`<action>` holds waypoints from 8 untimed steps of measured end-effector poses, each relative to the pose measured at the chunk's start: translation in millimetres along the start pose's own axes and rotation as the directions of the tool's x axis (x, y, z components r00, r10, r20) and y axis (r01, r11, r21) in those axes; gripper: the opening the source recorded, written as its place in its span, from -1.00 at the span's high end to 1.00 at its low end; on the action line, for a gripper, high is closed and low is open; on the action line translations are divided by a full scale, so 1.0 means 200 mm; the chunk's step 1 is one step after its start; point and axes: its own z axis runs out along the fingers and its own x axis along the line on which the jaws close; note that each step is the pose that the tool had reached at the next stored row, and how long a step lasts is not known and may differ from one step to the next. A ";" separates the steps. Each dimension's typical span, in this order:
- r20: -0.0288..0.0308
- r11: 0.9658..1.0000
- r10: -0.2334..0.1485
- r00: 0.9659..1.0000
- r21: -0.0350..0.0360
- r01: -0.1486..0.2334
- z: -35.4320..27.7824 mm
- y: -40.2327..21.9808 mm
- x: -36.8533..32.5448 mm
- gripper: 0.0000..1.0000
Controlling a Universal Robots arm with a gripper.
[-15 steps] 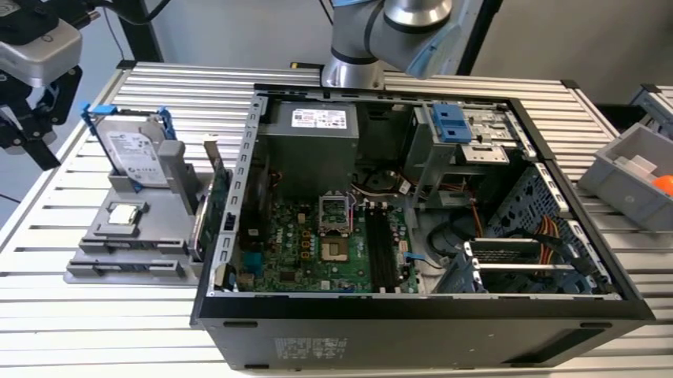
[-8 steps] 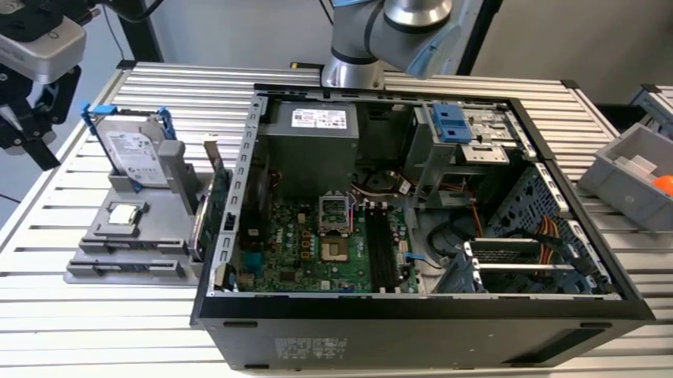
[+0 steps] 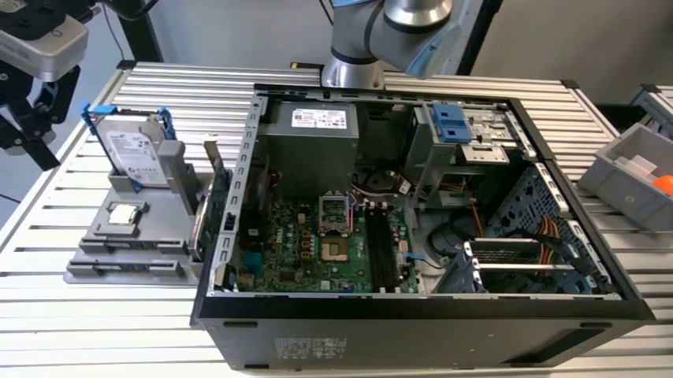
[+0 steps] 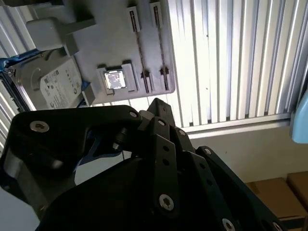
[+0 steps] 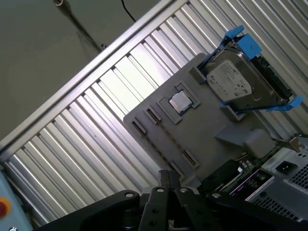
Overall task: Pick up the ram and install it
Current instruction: 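Pick up the ram and move it above insertion slot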
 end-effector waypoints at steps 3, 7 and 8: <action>0.000 1.000 0.000 1.000 0.000 0.000 0.000 0.000 0.000 1.00; 0.000 1.000 -0.005 1.000 0.000 0.005 0.000 0.000 0.000 1.00; -0.001 1.000 -0.010 1.000 0.000 0.010 0.000 0.000 0.000 1.00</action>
